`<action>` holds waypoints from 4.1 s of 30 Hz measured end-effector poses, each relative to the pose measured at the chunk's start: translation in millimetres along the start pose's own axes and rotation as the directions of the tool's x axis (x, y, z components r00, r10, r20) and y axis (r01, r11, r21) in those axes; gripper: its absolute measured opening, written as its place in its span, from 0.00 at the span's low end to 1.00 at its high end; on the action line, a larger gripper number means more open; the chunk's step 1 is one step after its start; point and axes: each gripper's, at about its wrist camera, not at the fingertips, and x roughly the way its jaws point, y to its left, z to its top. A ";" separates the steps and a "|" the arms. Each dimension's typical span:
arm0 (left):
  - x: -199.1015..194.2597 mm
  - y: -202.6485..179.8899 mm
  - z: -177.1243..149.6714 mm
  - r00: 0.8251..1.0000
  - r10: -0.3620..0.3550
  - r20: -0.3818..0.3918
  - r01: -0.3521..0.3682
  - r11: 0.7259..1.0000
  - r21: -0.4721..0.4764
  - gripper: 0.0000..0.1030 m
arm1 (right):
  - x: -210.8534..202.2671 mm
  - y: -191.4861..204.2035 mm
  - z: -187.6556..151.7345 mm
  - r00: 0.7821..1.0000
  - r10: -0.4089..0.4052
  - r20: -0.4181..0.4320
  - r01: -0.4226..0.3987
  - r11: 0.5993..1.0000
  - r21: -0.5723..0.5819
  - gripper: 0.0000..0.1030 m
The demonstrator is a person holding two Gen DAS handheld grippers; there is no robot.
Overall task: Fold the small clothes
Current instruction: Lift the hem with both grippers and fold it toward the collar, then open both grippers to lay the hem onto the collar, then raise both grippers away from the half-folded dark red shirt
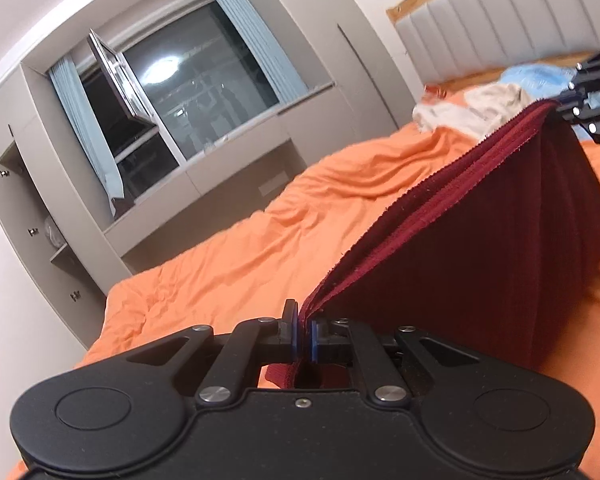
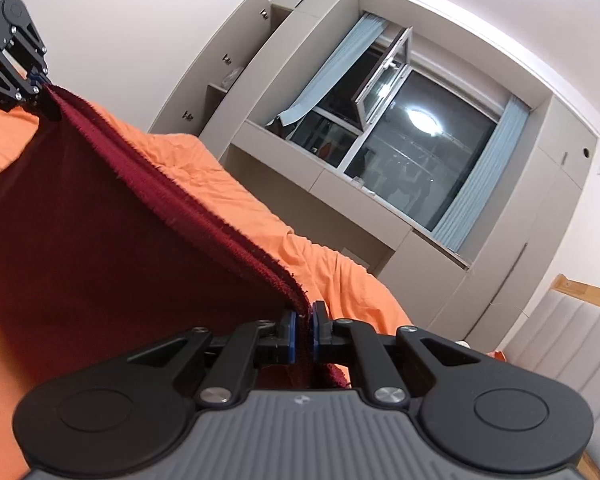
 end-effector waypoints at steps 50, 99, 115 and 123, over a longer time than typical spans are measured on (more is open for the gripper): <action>309.3 60.3 -103.7 0.869 -0.115 -0.482 -0.078 0.929 -0.362 0.76 | 244.8 -2.5 -129.5 0.908 -0.009 -0.420 0.095 0.978 0.185 1.00; 191.1 135.3 -164.8 0.738 -0.660 0.136 0.372 0.230 -0.899 0.95 | 33.9 31.5 -85.1 0.875 0.348 -0.337 -0.044 0.749 0.661 1.00; 126.1 110.7 -165.1 0.778 -0.622 0.088 0.314 0.263 -0.912 0.99 | 28.4 21.7 -104.4 0.873 0.319 -0.369 0.029 0.721 0.692 1.00; 86.5 63.3 -154.4 0.818 -0.573 0.046 0.261 0.299 -0.918 0.99 | 27.6 17.3 -109.4 0.878 0.324 -0.353 0.046 0.676 0.736 1.00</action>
